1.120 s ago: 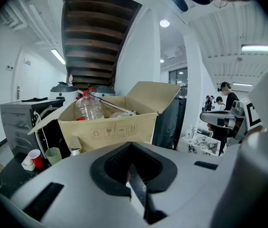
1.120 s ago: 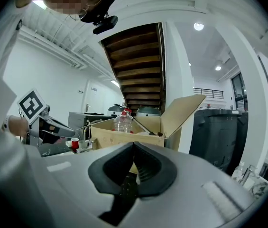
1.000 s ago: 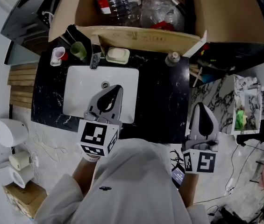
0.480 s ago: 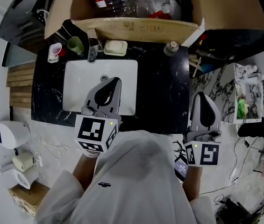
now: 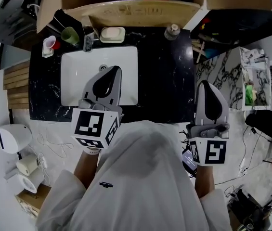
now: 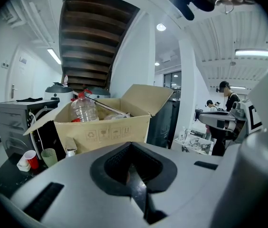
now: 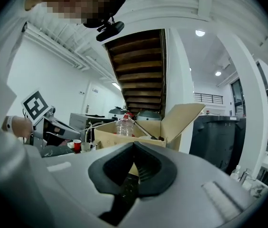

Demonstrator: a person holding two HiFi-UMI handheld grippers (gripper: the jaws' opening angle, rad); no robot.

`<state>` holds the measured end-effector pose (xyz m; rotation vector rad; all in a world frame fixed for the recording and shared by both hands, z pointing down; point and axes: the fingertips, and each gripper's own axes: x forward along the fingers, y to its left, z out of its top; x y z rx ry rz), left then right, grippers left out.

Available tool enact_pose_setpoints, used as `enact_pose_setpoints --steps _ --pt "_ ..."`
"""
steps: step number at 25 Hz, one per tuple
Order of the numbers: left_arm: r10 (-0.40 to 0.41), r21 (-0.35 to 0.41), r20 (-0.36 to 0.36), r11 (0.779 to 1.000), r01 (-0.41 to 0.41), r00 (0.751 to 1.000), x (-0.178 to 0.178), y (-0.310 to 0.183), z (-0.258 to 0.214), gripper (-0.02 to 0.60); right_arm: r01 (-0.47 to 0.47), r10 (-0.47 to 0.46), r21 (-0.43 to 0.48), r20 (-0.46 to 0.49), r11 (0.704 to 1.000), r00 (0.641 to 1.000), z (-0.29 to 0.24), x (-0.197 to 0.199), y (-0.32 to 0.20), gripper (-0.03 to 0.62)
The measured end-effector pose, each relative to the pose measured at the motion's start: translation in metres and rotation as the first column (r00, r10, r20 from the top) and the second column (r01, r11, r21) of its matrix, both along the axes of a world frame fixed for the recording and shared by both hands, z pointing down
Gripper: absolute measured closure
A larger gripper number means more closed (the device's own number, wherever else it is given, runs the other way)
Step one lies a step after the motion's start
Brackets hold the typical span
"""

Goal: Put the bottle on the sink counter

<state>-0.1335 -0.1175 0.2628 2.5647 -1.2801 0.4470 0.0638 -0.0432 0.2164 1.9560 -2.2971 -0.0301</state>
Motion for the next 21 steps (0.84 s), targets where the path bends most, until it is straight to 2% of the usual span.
enact_pose_setpoints --steps 21 --pt "0.016 -0.035 0.0 0.999 -0.016 1.0 0.009 0.003 0.011 0.574 0.001 -0.001 -0.023 0.02 1.0 1.0 0.003 0.001 -0.006 0.585"
